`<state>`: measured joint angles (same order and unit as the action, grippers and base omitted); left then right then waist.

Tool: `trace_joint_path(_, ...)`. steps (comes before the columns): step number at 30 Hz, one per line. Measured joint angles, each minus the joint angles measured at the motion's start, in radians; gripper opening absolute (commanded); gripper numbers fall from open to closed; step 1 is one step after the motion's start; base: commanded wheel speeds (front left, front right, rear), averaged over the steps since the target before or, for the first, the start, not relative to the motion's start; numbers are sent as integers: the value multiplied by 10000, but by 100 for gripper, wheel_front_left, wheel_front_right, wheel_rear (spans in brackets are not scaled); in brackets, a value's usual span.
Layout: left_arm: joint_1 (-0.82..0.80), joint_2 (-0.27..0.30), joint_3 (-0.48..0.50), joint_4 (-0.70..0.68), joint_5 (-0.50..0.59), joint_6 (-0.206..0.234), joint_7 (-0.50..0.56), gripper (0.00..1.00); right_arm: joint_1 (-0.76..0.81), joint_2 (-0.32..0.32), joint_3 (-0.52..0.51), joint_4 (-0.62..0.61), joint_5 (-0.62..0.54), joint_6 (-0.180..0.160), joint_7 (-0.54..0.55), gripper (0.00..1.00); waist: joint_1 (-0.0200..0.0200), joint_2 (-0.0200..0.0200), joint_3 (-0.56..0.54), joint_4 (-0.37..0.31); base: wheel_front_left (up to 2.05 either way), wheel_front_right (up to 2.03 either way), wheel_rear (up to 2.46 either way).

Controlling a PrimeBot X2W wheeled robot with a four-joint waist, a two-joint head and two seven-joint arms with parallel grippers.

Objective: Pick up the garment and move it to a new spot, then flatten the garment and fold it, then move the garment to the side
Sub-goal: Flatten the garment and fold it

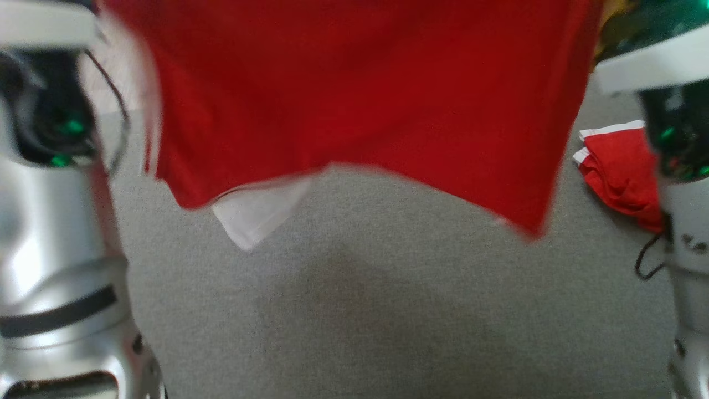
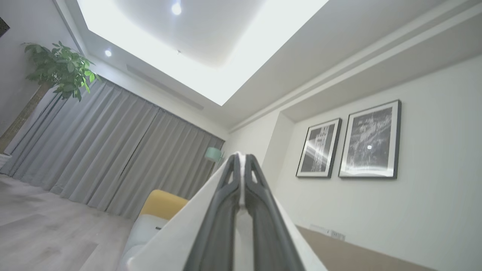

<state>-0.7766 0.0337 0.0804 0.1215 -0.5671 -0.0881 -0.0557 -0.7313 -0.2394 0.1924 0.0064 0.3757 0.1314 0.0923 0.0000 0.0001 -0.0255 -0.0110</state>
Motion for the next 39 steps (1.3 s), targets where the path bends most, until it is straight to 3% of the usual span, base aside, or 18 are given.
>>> trace_joint_path(5, -497, 40, 326, -1198, -150, 479, 349, 0, -376, -159, -194, -1074, -518, 0, 677, 0, 0, 0, -115, -87, 0, 0, 0)
trace_joint_path(11, -45, 33, 270, -2082, -293, 750, 1032, 0, -221, -209, -617, -1812, -1005, 0, 1515, 0, 0, 0, 35, -29, 0, 0, 0)
trace_joint_path(18, 289, 439, -21, -1687, -211, 848, 1764, 0, 137, -291, -685, -1559, -1310, 0, 2128, 0, 0, 0, 826, 75, 0, 0, 0)
trace_joint_path(22, -524, 867, -119, -334, 42, 594, 1824, 0, -738, -454, -430, -299, -1308, 0, 2111, 0, 0, 0, 1626, 111, 0, 0, 0)
trace_joint_path(28, -3490, 1668, -466, 2479, 815, 173, 1106, 0, -3764, -740, 470, 2859, -1392, 0, 1214, 0, 3, -1, 3066, 94, 0, 0, 0)
trace_joint_path(33, -6593, 2080, -554, 4719, 1239, -6, -232, 0, -6820, -878, 1398, 5310, -2349, 0, -752, 0, 4, -1, 4176, 47, 0, 0, 0)
trace_joint_path(36, -7854, 2080, -608, 5741, 1327, -50, -1095, 0, -8100, -805, 1154, 6658, -2694, 0, -2046, 0, 5, -1, 4623, 65, 0, 0, 0)
trace_joint_path(39, -8100, 1971, -652, 6631, 1331, -190, -1605, 0, -8380, -616, 882, 7751, -2961, 2, -2999, 0, 4, -1, 4771, 170, 0, 0, 0)
